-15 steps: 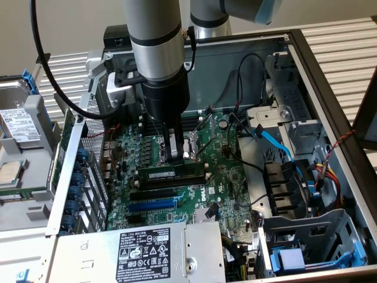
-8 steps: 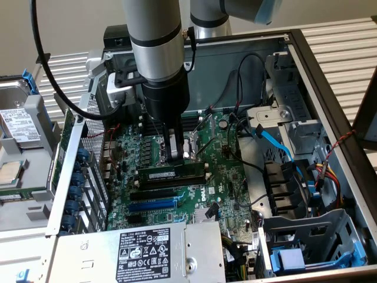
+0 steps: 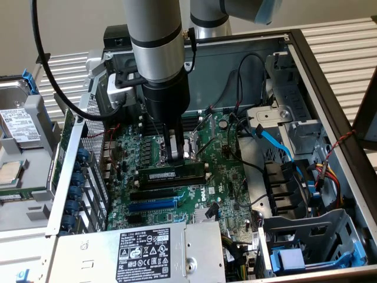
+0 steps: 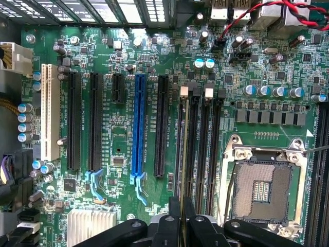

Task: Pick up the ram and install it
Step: 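Insert the ram into the slot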

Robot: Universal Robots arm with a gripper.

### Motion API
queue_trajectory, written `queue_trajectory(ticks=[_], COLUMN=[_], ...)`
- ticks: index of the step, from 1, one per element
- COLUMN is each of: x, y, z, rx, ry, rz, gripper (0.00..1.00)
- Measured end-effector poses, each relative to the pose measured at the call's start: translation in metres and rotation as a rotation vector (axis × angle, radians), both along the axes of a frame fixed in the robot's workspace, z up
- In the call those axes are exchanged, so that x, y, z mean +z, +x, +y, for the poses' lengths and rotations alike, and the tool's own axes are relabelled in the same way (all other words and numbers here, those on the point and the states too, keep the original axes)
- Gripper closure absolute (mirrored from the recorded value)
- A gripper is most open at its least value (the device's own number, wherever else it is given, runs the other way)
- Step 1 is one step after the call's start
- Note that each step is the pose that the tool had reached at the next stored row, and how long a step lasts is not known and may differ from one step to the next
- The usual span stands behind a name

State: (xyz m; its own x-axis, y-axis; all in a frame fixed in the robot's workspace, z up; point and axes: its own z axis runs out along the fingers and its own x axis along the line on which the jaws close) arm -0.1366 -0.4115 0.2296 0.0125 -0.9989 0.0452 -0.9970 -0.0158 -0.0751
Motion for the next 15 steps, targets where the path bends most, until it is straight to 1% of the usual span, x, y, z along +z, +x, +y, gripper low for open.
queue_trajectory(ticks=[15], x=[-0.0018], y=[-0.0003], z=[-0.0002], rx=[0.0], ry=[0.0], rz=[0.0001], gripper=[0.86])
